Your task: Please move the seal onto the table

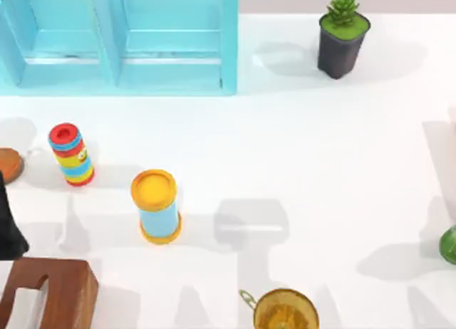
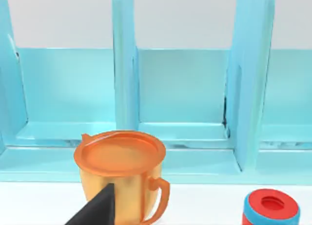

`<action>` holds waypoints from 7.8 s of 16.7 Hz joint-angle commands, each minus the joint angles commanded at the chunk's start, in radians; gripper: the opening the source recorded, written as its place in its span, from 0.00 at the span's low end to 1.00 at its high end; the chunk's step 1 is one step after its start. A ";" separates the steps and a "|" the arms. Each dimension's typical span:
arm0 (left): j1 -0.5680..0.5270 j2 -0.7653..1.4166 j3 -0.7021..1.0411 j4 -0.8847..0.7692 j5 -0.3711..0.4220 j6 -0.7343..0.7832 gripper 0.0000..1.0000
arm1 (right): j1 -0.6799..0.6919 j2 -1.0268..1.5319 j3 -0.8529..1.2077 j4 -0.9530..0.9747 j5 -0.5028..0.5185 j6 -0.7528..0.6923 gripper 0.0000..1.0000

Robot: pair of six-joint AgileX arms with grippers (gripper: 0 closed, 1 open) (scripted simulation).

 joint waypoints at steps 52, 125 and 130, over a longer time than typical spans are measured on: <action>0.000 0.000 0.000 0.000 0.000 0.000 1.00 | -0.507 1.780 1.059 -0.849 0.000 -0.498 0.62; 0.000 0.000 0.000 0.000 0.000 0.000 1.00 | 0.410 2.070 1.631 -1.131 0.003 0.429 0.00; 0.000 0.000 0.000 0.000 0.000 0.000 1.00 | 0.406 2.081 1.595 -1.094 0.002 0.431 0.00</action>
